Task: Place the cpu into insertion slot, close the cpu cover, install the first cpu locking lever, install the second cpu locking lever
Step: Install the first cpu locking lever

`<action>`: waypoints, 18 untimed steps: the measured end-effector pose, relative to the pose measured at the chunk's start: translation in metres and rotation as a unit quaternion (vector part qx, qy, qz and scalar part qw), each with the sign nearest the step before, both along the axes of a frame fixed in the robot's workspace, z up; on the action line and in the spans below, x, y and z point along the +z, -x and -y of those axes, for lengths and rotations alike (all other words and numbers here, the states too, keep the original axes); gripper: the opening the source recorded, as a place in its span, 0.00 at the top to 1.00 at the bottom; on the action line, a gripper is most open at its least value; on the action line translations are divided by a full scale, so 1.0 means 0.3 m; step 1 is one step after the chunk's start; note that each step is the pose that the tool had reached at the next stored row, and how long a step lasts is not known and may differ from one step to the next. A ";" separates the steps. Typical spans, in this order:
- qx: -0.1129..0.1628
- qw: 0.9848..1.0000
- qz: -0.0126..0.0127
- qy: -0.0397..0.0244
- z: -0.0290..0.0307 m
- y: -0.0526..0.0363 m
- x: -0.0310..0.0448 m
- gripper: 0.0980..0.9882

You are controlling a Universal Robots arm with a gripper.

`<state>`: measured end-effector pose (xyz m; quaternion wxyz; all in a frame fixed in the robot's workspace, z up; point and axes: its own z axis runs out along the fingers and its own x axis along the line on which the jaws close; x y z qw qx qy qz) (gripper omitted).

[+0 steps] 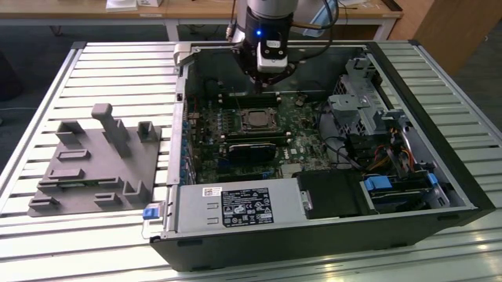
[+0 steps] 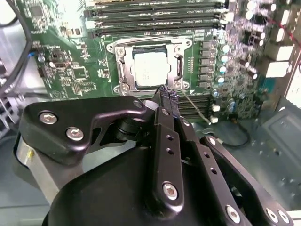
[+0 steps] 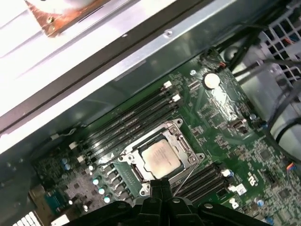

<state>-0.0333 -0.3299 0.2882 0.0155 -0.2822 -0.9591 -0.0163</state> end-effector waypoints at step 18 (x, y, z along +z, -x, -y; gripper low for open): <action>0.157 0.988 0.003 0.000 0.000 0.000 -0.014 0.99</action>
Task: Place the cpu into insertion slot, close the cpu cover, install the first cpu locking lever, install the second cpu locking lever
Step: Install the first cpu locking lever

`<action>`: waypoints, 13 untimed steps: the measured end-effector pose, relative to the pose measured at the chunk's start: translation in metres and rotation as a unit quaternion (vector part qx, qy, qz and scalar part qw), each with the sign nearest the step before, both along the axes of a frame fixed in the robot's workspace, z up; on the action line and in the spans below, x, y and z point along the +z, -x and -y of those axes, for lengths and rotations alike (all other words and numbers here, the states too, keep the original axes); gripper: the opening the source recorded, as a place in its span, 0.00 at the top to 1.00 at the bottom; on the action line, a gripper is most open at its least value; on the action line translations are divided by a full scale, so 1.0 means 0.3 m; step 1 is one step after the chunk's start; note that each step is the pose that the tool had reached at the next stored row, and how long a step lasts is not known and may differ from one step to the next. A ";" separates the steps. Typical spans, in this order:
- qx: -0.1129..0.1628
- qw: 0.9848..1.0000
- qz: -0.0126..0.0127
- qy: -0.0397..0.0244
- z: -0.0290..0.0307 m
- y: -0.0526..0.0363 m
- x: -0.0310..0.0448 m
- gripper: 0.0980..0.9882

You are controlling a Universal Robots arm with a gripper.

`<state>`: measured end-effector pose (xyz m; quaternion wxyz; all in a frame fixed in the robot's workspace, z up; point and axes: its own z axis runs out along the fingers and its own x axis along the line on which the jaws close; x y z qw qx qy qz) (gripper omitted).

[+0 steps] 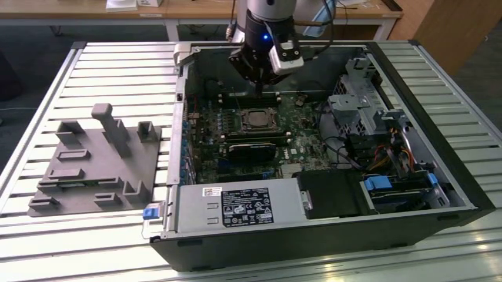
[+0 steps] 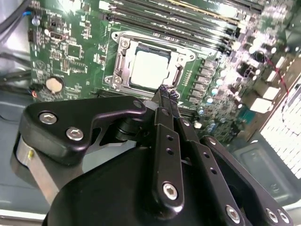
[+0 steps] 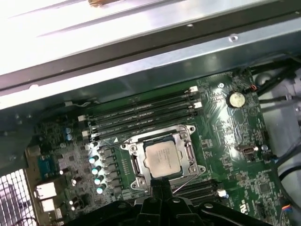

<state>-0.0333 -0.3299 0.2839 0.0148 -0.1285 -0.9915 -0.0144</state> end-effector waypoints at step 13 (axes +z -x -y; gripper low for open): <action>0.052 0.999 0.000 0.000 0.000 0.000 -0.001 0.99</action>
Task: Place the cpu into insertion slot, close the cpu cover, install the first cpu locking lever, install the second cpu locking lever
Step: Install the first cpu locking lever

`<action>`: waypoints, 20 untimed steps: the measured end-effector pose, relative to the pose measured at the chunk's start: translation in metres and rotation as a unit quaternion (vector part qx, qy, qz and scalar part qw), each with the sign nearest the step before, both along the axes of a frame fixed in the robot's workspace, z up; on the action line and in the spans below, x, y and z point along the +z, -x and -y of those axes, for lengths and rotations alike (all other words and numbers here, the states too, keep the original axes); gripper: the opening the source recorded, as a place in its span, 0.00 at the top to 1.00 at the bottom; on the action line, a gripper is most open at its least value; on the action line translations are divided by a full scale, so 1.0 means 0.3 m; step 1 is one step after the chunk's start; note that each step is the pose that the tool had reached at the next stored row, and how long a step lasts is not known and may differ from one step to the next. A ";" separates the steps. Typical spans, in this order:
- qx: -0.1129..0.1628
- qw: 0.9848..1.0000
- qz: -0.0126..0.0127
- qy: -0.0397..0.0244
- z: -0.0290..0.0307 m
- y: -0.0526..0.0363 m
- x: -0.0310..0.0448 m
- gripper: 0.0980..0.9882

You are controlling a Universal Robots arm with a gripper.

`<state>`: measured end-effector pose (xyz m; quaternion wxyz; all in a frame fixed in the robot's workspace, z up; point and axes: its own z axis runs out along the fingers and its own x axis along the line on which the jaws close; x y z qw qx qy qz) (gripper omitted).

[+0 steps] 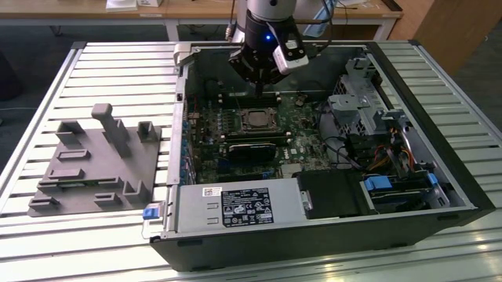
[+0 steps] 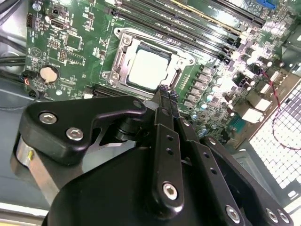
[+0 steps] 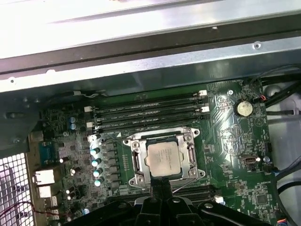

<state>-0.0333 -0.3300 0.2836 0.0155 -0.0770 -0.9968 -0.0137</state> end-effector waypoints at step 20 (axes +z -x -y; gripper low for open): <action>0.083 0.996 0.020 -0.006 0.001 0.011 -0.015 0.99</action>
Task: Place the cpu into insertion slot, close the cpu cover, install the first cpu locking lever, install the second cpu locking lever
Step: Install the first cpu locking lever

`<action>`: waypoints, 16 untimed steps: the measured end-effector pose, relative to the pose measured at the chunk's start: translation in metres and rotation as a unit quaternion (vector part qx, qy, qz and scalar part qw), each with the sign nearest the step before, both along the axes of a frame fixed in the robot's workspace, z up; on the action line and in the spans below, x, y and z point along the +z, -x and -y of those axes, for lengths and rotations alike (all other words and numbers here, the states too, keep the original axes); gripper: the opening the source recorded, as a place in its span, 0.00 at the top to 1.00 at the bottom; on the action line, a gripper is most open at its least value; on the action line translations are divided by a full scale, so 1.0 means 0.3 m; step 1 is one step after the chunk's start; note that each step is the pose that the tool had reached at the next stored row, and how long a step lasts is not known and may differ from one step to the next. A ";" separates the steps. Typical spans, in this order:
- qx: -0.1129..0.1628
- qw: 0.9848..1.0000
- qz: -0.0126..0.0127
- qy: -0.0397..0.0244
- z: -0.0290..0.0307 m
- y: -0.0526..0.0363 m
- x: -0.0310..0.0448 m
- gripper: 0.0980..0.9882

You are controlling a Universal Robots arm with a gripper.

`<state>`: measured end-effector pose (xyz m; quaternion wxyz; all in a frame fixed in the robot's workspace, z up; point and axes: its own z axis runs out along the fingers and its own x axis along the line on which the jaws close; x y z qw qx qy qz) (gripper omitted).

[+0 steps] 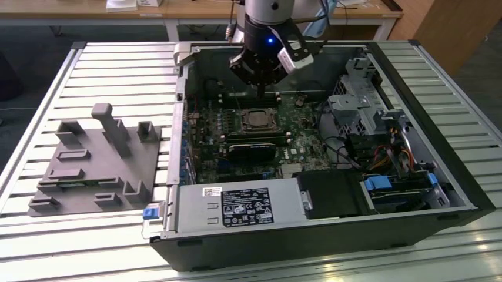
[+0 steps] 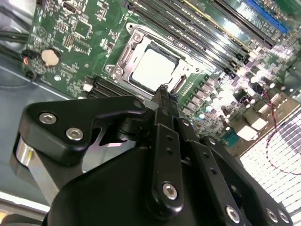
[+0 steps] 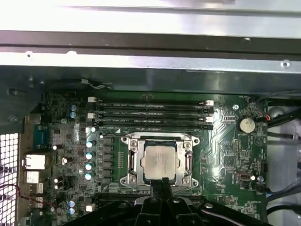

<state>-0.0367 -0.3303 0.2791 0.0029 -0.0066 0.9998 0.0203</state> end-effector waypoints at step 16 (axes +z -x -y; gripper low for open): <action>0.000 1.000 0.001 0.000 -0.006 0.102 -0.019 0.99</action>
